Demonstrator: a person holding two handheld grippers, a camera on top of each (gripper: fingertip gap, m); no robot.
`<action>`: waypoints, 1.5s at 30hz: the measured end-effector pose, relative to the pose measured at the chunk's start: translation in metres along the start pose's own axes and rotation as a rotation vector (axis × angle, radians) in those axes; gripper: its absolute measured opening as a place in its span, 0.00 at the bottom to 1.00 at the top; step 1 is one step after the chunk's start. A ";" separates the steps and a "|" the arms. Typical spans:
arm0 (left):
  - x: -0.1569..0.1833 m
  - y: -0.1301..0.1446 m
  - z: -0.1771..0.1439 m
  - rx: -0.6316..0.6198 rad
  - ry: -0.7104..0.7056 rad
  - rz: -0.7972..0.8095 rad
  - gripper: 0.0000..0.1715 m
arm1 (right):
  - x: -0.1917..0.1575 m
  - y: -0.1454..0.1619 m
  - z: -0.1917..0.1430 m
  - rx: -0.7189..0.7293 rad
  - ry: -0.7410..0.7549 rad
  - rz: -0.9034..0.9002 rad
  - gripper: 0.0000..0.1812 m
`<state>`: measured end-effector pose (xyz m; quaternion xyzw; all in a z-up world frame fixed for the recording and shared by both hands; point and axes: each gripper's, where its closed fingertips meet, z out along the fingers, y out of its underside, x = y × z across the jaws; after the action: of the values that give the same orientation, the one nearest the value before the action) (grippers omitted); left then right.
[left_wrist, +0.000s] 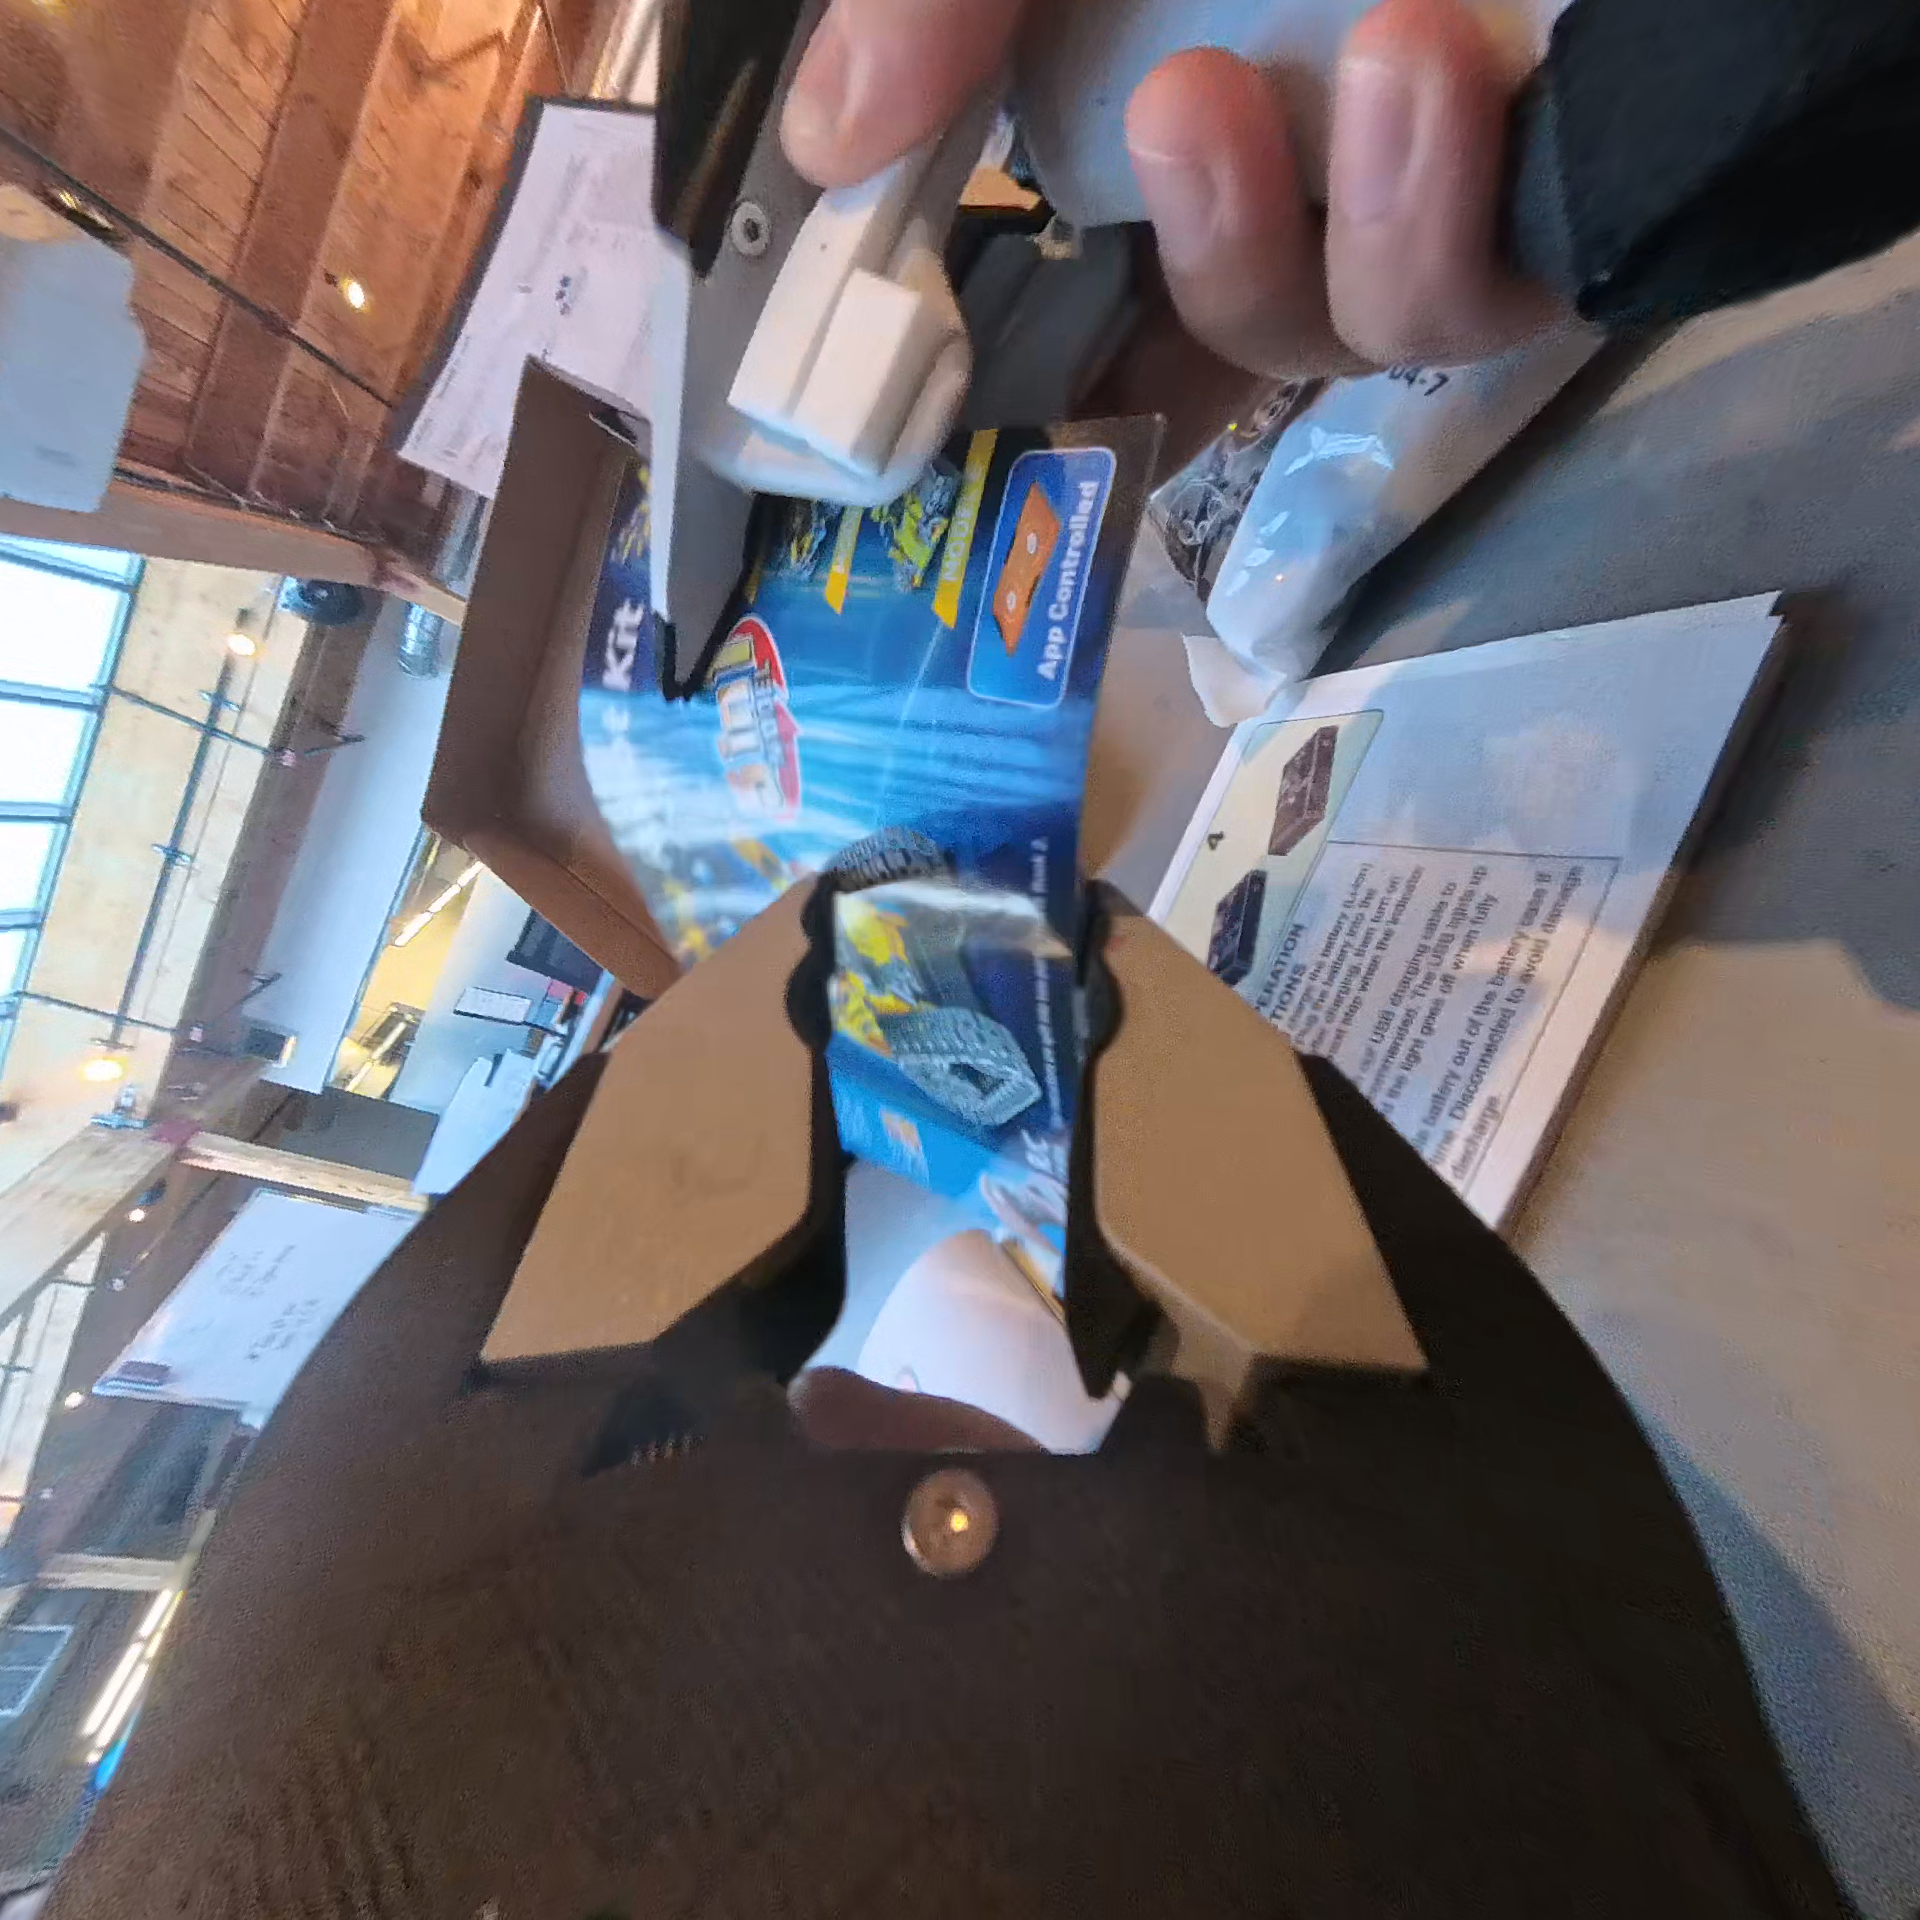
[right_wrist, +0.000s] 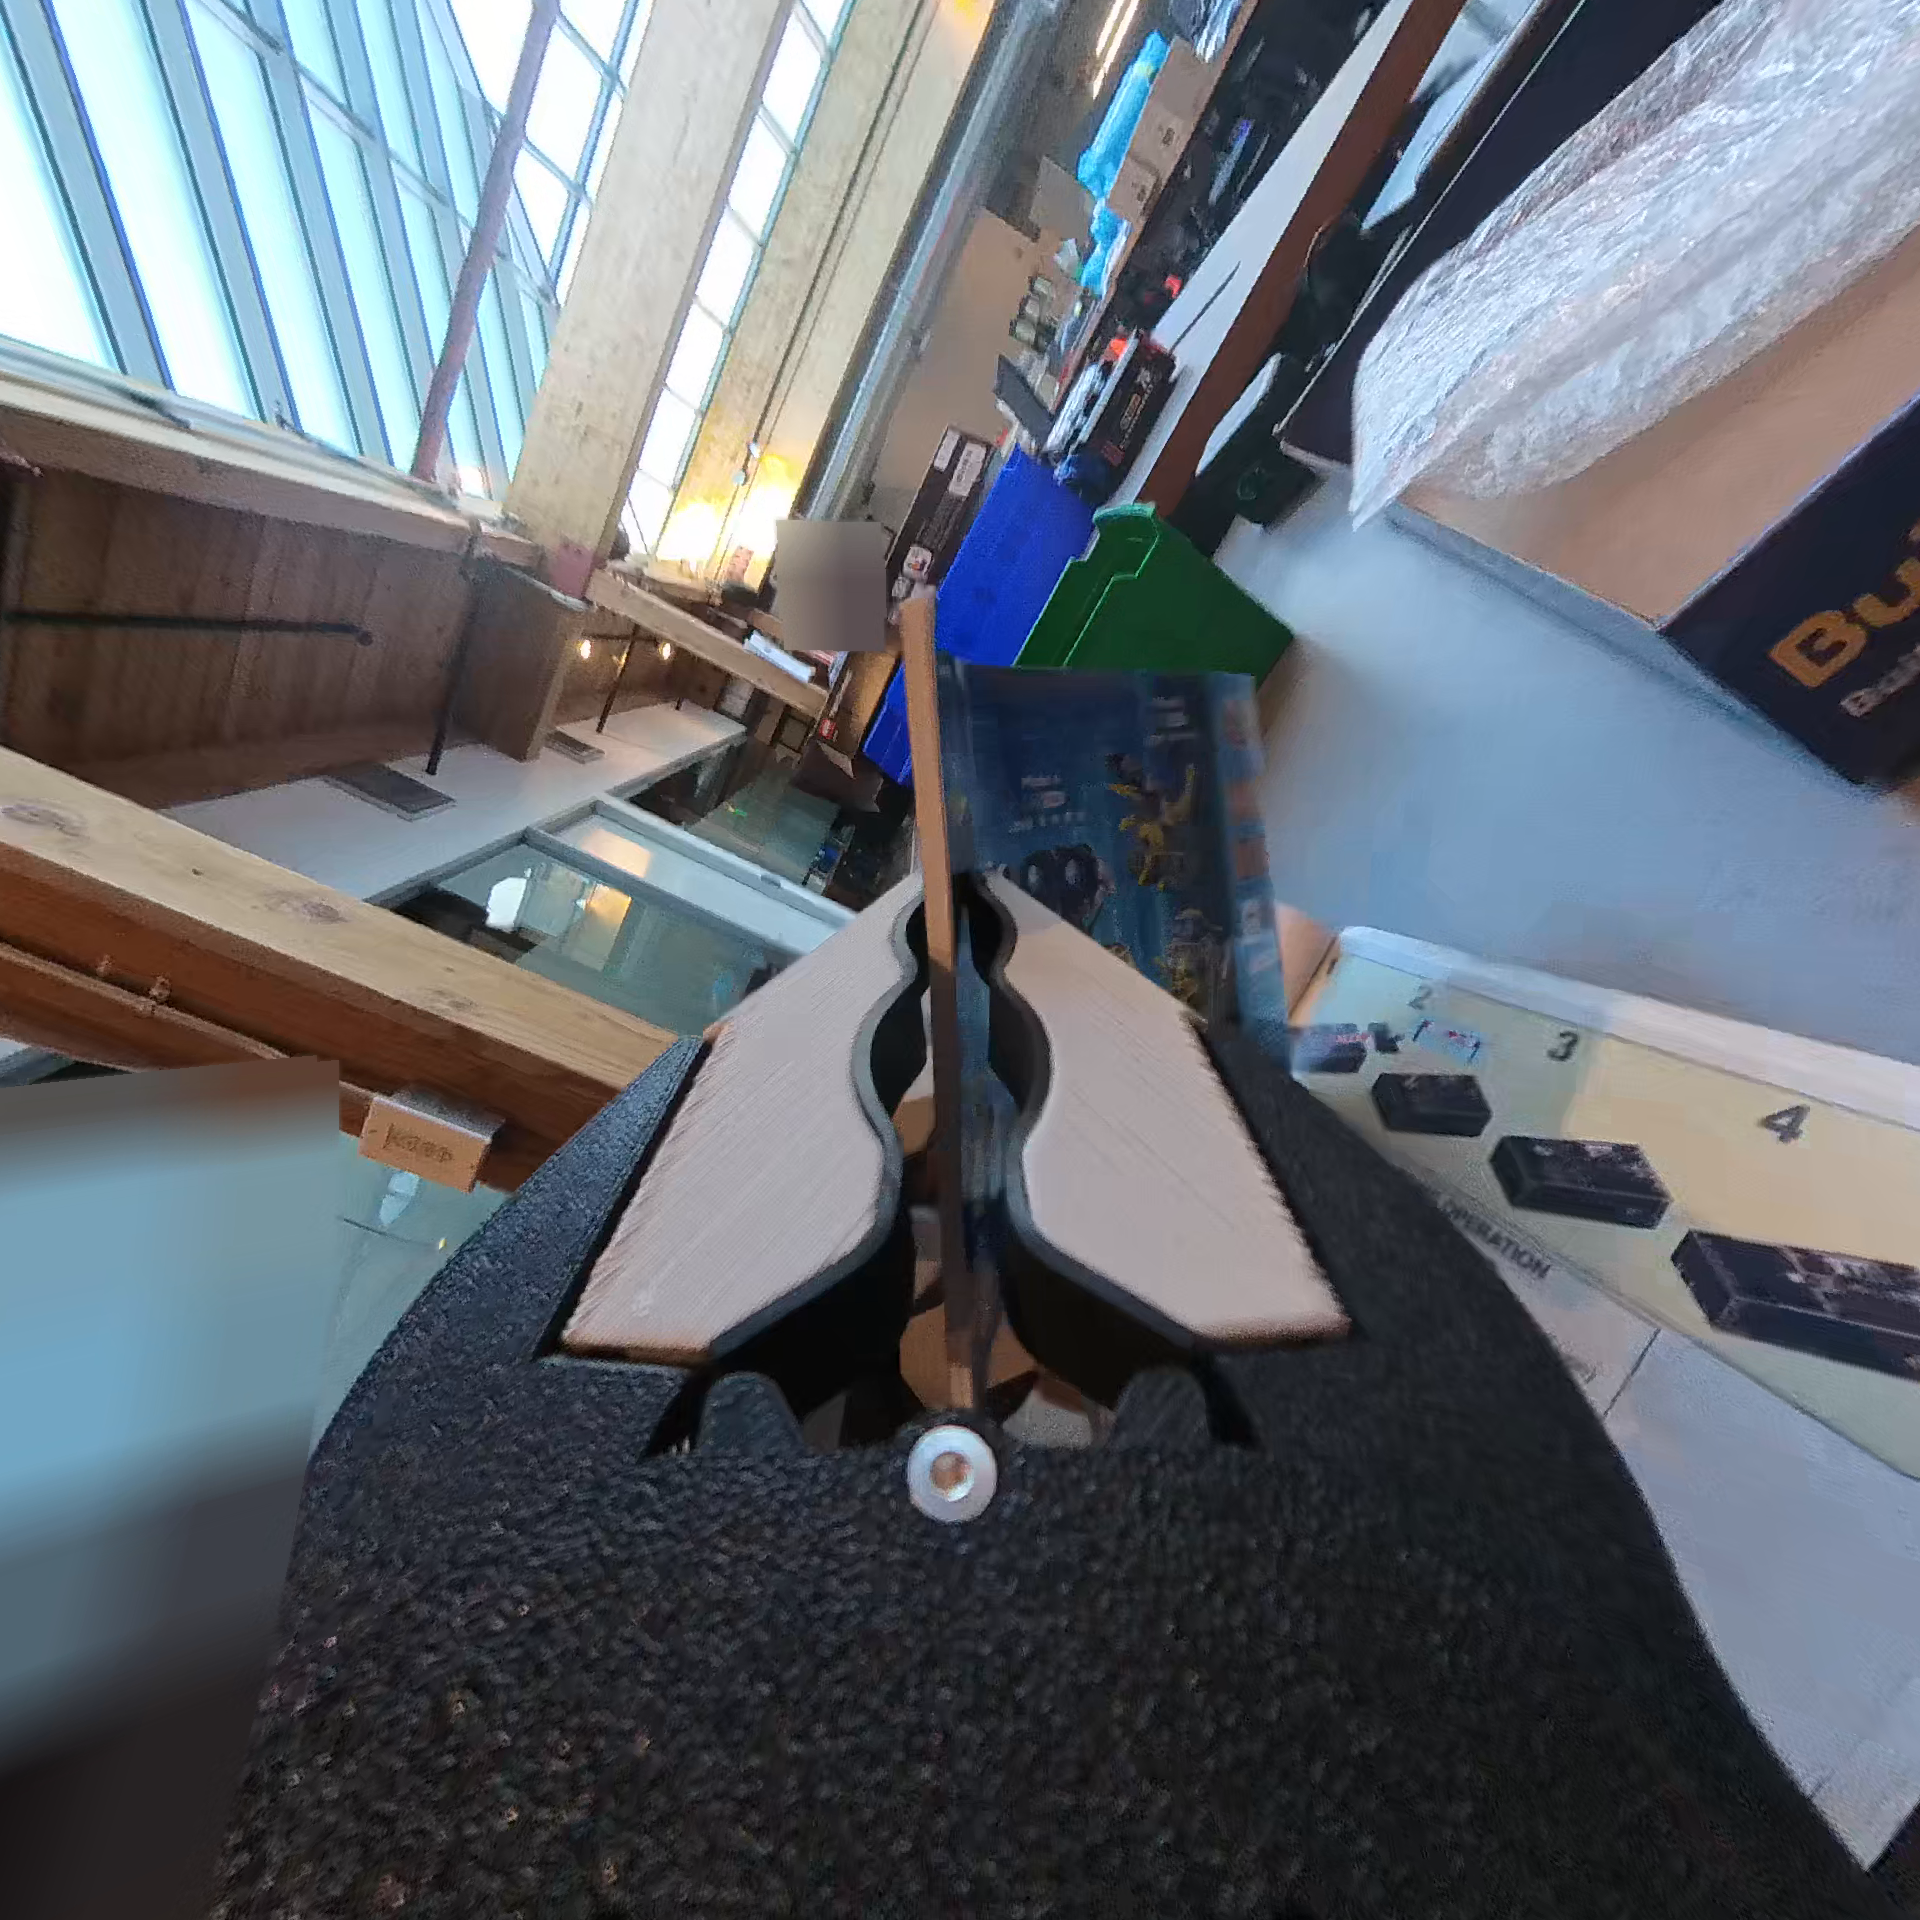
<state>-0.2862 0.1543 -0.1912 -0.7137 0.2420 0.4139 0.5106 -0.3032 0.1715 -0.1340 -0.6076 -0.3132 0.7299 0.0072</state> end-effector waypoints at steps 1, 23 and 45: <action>-0.003 0.002 -0.002 0.012 -0.017 -0.022 0.16 | 0.002 -0.005 -0.002 0.032 0.005 -0.005 0.02; -0.024 0.017 -0.012 0.092 0.127 -0.618 0.00 | -0.010 -0.009 0.007 0.003 -0.153 -0.012 0.23; -0.027 0.022 -0.013 0.073 0.036 -0.422 0.00 | -0.006 -0.007 -0.005 -0.043 -0.124 0.011 0.18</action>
<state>-0.3133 0.1322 -0.1780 -0.7369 0.1112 0.2759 0.6070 -0.2998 0.1766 -0.1256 -0.5628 -0.3255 0.7592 -0.0292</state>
